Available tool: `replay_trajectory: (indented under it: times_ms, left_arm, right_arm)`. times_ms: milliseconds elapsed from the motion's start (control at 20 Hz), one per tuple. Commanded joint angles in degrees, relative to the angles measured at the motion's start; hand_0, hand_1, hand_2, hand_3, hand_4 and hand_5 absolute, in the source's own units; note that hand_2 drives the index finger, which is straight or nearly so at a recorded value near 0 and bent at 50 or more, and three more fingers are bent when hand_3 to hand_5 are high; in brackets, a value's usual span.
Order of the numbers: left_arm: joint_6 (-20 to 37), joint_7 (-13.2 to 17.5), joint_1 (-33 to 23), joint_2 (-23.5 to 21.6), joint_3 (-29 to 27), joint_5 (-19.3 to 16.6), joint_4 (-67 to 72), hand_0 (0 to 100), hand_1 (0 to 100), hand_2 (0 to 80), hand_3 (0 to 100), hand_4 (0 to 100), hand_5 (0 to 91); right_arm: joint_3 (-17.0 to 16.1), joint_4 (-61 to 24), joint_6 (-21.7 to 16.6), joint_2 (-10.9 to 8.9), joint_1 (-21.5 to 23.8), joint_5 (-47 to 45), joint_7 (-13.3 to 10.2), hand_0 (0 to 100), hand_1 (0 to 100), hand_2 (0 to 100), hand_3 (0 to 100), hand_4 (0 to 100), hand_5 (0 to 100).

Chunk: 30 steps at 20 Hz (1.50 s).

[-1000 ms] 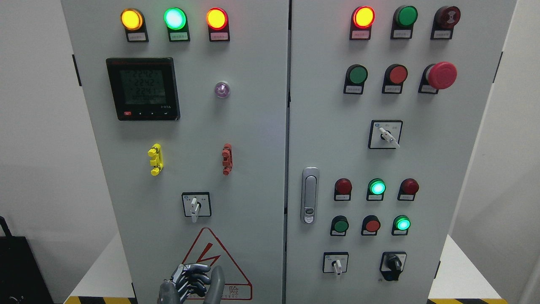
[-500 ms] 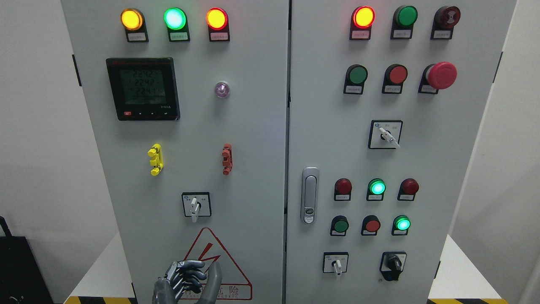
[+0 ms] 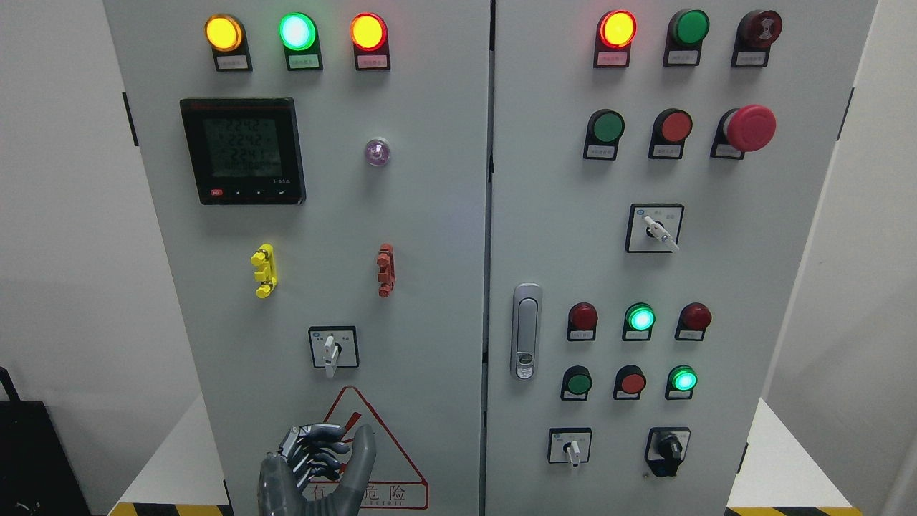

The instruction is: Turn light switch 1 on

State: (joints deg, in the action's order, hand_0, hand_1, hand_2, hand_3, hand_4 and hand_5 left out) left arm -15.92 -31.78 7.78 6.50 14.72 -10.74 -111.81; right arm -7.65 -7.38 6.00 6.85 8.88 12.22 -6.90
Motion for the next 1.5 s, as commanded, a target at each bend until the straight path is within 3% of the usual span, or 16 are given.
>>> replay_trajectory:
  times_ms: [0,1450]
  left_arm:
    - [-0.4,0.3,2.0,0.5,-1.2,0.0,0.0,10,65,53.9,72,78,68.0]
    - [-3.7,0.4,7.4,1.1,-5.2,0.5,0.8,9,68,53.5,70,76,67.3]
  right_arm:
    - [0.0,0.0,0.0,0.0,0.0,0.0,0.0,5,0,0,0,0,0]
    - [0.0,0.0,0.0,0.0,0.0,0.0,0.0,5,0,0,0,0,0]
